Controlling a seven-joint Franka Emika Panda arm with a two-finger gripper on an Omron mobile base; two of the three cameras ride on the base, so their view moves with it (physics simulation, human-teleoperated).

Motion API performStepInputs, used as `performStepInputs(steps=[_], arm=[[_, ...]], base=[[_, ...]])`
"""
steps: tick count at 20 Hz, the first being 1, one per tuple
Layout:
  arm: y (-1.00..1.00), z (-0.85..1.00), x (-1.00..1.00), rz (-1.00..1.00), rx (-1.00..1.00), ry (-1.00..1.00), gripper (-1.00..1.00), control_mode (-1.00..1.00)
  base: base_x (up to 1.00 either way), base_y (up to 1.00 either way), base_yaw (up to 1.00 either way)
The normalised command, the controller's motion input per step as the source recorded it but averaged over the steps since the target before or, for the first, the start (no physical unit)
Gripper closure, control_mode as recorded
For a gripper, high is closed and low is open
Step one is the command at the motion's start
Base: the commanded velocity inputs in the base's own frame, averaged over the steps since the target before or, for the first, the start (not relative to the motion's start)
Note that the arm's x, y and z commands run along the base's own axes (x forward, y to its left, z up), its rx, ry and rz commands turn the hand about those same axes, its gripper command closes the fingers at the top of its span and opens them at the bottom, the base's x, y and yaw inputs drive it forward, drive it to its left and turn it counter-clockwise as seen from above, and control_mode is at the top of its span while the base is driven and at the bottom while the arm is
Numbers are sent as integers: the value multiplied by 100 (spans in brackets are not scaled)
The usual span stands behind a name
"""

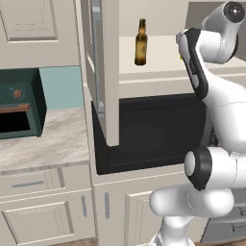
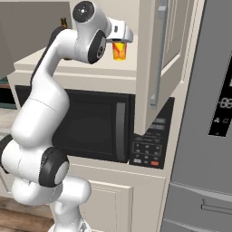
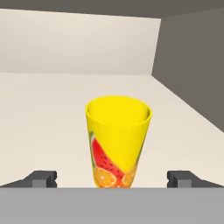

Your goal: Open the cabinet directly in front. Then move the beer and the cup to the dining counter with the jar on it.

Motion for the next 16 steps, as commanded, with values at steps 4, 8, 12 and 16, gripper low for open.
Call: performStepInputs(steps=[4,8,12,16], arm=[[0,0,34,0,0,0,-100,-100],[-1,-1,35,0,0,0,-100,-100],[-9,0,24,1,0,0,-100,-100],[-11,-2,23,1,0,0,-100,-100]], base=[[0,0,0],[0,0,0],[0,0,0],[0,0,0]])
